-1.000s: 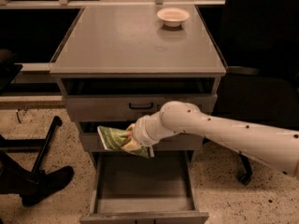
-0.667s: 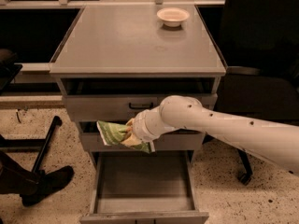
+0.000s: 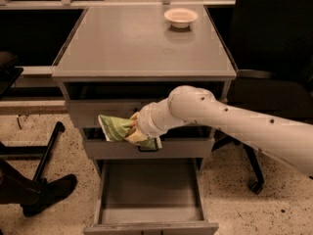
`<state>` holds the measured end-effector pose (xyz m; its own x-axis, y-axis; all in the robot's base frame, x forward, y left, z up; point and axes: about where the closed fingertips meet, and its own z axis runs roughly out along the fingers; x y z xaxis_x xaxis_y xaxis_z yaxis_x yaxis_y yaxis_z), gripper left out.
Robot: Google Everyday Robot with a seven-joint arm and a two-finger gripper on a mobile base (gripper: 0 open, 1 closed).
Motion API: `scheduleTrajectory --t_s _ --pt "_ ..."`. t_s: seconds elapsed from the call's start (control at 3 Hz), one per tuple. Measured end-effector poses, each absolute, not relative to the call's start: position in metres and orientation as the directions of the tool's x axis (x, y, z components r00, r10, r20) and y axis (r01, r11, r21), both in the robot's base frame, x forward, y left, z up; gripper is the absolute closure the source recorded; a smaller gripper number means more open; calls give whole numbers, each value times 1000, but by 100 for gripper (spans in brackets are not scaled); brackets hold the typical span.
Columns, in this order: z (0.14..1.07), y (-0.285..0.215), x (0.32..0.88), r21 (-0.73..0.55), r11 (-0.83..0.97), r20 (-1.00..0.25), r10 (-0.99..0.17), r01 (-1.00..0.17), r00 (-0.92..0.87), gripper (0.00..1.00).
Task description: Pick green jalapeno chip bag from bottom drawer and place on counter
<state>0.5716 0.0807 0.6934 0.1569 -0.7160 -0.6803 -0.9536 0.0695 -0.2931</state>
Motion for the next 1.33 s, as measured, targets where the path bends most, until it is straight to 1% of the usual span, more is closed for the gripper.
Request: scheduleTrajectory --t_s 0.33,0.67,1.0,1.33 --pt "784 76 590 -395 51 -646 -725 -917 238 100" --pt "863 48 621 -530 72 -571 -767 -845 292 100" --pt "876 25 663 -622 95 -493 -819 -777 294 100" --pt "877 19 672 -648 90 -464 -834 -756 299 100"
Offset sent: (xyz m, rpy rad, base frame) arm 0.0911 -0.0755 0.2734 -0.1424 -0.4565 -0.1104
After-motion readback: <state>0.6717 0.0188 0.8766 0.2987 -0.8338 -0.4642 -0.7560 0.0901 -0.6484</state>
